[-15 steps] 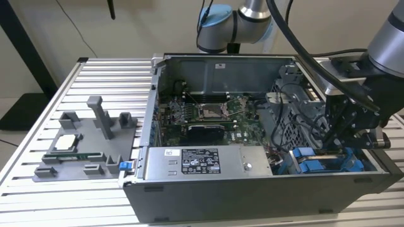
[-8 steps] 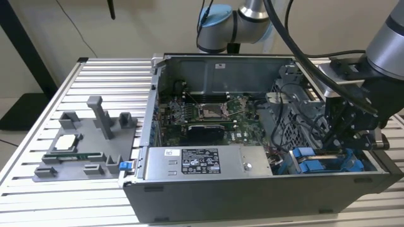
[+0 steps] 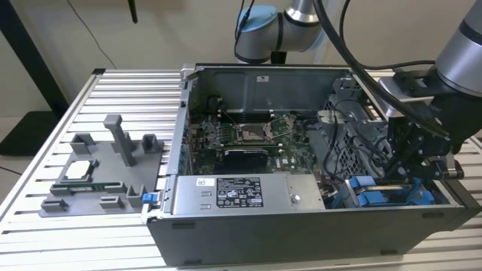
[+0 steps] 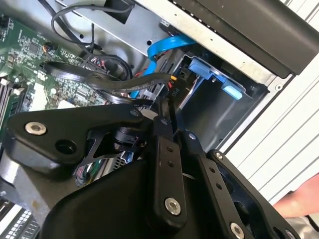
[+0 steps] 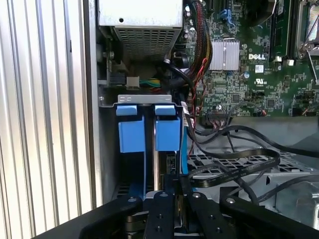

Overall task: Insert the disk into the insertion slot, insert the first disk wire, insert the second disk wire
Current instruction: 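Insert the second disk wire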

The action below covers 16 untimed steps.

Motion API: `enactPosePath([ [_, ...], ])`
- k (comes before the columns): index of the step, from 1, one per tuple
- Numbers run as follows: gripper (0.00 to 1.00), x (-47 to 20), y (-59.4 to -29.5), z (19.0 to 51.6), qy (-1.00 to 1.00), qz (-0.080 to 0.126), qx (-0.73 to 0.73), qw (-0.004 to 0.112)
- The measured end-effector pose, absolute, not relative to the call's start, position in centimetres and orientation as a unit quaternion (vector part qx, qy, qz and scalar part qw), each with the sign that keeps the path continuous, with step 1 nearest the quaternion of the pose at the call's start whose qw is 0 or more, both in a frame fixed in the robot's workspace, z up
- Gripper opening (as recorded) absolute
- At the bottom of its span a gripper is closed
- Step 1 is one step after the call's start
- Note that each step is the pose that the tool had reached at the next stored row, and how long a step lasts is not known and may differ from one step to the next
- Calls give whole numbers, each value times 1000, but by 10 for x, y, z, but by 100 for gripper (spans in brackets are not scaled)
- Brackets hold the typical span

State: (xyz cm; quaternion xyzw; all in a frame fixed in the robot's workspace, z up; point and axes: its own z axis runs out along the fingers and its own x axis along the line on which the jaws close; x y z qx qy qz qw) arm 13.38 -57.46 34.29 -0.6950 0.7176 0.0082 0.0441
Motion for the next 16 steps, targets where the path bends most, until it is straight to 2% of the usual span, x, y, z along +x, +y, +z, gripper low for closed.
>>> enactPosePath([
  [16,0,134,-574,338,718,8,-695,44],
])
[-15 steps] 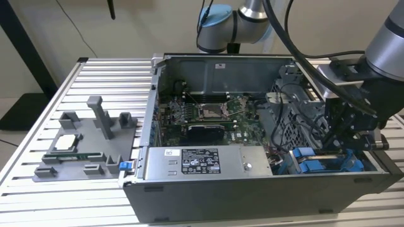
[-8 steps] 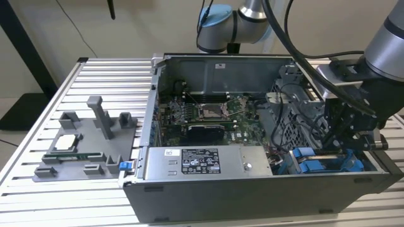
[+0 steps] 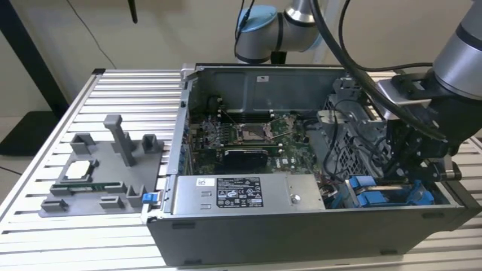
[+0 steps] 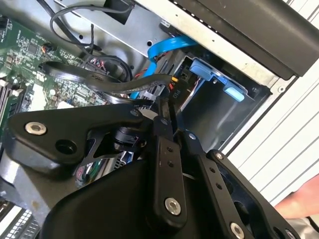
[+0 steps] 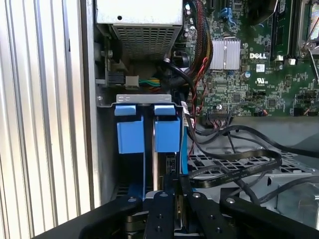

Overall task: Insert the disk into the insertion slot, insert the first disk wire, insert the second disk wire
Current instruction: 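Insert the second disk wire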

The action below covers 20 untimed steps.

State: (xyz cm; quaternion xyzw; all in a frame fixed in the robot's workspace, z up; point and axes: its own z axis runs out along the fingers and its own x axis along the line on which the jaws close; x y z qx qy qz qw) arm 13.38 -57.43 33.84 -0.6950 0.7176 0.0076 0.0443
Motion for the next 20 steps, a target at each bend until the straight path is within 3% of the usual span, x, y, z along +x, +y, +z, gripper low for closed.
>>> enactPosePath([
  [8,0,134,-574,334,718,9,-695,46],
  [9,100,134,-574,333,718,10,-695,47],
  [20,100,134,-574,369,718,12,-694,47],
])
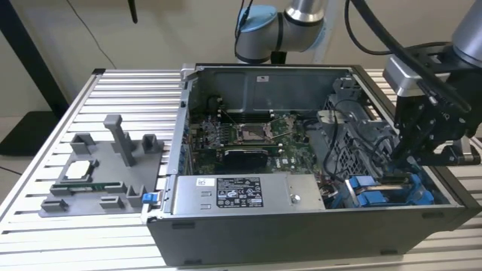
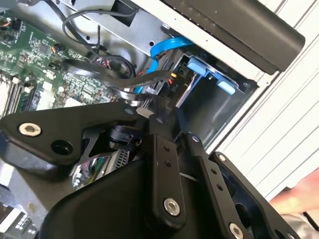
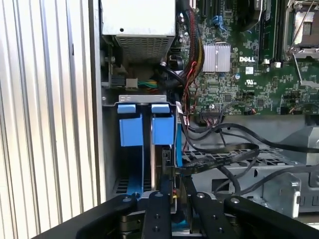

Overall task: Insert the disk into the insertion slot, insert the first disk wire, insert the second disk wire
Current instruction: 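Insert the second disk wire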

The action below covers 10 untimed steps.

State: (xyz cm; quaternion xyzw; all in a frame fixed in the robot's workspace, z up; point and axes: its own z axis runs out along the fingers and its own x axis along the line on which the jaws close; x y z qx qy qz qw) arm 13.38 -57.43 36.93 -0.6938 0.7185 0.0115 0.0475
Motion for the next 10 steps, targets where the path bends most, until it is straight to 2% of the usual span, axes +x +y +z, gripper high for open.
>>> enactPosePath([
  [10,100,133,-574,394,719,11,-693,47],
])
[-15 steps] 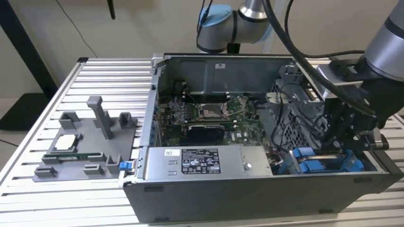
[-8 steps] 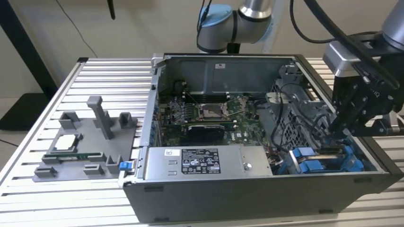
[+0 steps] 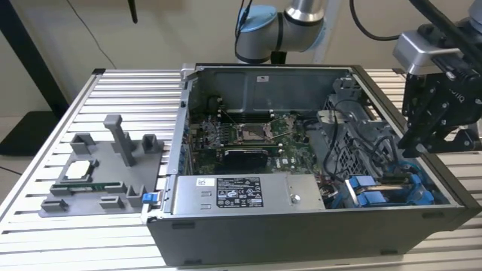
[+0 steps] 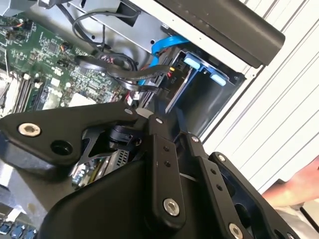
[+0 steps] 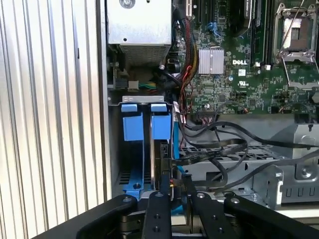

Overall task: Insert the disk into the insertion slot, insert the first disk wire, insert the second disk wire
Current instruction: 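Insert the second disk wire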

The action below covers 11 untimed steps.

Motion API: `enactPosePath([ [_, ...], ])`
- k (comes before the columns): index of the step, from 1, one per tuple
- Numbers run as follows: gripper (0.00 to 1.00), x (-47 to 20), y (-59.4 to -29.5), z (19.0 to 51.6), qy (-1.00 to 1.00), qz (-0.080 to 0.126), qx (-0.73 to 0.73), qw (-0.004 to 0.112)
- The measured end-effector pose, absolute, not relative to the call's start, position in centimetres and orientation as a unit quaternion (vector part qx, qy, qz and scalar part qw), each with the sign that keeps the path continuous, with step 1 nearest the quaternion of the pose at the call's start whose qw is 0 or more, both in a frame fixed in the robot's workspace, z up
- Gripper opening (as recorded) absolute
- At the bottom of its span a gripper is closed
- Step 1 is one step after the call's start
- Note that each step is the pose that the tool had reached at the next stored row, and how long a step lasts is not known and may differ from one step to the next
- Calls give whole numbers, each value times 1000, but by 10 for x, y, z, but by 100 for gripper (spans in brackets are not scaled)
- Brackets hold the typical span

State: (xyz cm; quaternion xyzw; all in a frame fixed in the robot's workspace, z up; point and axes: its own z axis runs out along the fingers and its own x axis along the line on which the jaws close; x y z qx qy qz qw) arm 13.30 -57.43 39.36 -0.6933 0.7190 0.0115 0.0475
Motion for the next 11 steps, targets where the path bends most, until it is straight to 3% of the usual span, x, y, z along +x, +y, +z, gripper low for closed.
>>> enactPosePath([
  [11,100,133,-574,399,719,11,-693,47],
])
